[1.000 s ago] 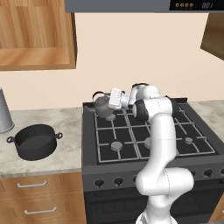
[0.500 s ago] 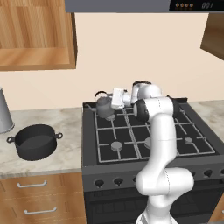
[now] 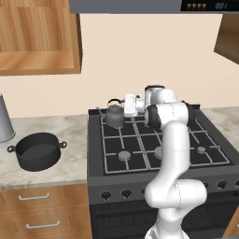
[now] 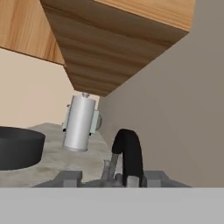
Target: Pick the kettle from the cabinet and place it on a stove burner. Then pick the pot from the counter and place it on another stove burner. Finally, turn both burners on.
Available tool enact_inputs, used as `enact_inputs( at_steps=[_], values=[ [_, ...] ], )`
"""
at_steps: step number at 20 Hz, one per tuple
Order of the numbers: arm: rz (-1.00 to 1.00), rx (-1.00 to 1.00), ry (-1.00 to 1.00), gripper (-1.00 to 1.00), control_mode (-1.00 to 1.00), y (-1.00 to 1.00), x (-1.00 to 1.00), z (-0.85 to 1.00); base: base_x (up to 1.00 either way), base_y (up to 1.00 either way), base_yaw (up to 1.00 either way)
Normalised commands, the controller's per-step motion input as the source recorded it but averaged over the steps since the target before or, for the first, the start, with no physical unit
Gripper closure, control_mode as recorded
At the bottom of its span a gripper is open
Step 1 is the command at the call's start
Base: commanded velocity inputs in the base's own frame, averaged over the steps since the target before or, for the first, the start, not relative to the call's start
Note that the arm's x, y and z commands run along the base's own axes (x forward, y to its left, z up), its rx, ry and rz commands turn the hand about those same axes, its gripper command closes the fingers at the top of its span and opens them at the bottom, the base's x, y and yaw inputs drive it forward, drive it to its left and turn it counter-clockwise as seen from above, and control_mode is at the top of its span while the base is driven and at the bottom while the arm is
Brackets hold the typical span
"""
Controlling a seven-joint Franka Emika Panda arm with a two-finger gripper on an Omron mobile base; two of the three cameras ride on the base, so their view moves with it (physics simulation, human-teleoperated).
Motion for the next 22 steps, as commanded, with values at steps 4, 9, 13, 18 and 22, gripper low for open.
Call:
enact_inputs(
  at_steps=[4,9,13,18,22],
  values=[
    [0.00,0.00,-0.07,-1.00,-1.00,-0.44,-0.16,-0.10,0.00,0.00,0.00],
    [0.00,0.00,-0.08,-1.00,-1.00,-0.38,-0.12,-0.02,0.00,0.00,0.00],
    [0.00,0.00,-0.10,-1.00,-1.00,-0.31,-0.19,0.00,0.00,0.00,0.00],
    [0.00,-0.03,-0.11,-1.00,-1.00,-0.23,-0.30,0.22,0.00,0.00,0.00],
    [0.00,-0.11,-0.12,-1.00,-1.00,-0.14,-0.36,0.46,0.00,0.00,0.00]
  ],
)
